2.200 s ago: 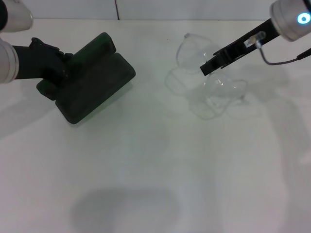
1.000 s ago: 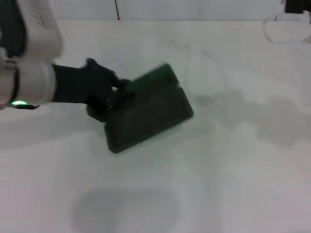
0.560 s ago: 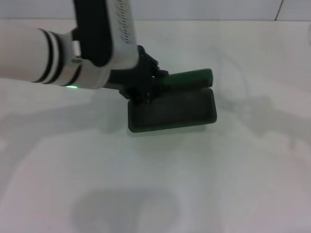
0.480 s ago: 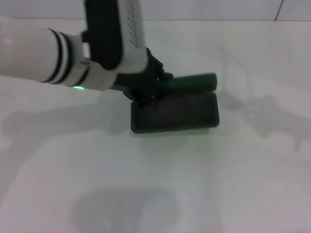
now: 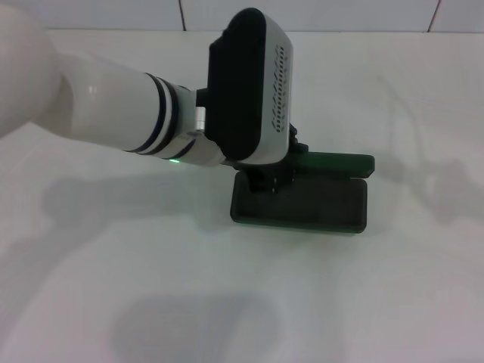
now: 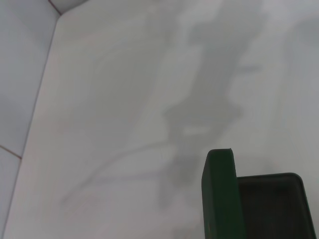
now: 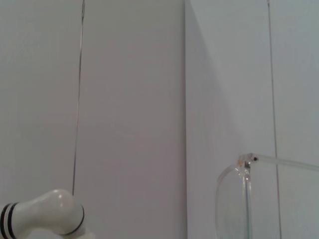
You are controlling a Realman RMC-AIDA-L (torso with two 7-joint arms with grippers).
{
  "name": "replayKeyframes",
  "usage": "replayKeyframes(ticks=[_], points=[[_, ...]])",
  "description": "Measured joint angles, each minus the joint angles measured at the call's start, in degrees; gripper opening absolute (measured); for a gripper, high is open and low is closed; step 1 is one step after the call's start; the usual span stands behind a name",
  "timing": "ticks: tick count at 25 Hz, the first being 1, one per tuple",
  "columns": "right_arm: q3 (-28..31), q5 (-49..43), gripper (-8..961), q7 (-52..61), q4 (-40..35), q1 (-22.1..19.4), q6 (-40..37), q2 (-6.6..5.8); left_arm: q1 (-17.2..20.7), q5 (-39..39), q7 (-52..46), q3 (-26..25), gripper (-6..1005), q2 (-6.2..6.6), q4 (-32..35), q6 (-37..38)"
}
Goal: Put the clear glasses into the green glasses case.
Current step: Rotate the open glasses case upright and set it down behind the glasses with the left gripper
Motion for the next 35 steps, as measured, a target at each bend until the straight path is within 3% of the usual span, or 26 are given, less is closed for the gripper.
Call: replayKeyframes(ticks=[18,35], points=[[3.3,0.1,72,-0.8,5.0,-0.3,-2.6,-0.13,0.1,-0.9,0.9,0.8,223,-0.21,-3.3,-7.3],[5.7,-0.3,71,-2.1,6.8,-0.7,-3.2,-0.28,1.3,-1.8,0.7,2.0,244,-0.24,-0.7,-8.6]])
